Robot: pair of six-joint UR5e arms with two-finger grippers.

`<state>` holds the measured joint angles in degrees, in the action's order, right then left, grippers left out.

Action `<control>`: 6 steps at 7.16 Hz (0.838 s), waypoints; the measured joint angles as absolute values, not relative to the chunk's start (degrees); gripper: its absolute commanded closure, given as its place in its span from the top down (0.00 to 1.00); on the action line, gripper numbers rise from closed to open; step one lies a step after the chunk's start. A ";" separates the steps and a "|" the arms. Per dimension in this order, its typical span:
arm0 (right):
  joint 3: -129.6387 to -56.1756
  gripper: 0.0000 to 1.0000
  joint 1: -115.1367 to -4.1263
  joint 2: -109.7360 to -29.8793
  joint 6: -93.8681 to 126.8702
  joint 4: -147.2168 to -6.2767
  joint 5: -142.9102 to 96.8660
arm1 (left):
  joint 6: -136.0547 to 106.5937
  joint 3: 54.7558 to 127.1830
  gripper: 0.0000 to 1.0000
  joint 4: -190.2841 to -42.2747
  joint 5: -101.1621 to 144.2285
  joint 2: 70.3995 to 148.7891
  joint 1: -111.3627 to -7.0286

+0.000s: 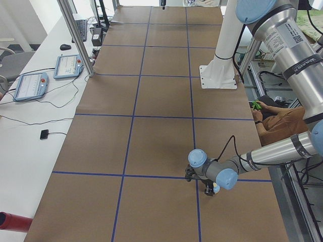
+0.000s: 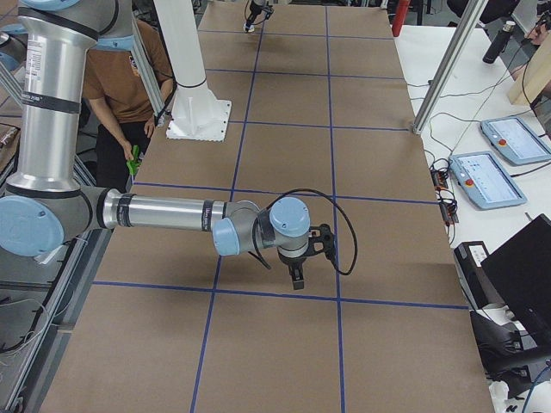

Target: Place and press bell with both arms

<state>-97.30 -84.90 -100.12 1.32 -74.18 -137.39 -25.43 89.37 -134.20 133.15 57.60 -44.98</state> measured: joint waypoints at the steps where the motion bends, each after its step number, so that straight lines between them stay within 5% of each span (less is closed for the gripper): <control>1: -97.30 1.00 -84.90 -100.08 1.32 -74.20 -137.43 | -25.55 89.67 0.01 -134.83 133.99 57.63 -44.98; 6: -97.08 1.00 -84.90 -99.94 1.33 -74.19 -137.37 | -27.28 101.12 0.01 -126.75 143.45 60.45 -48.96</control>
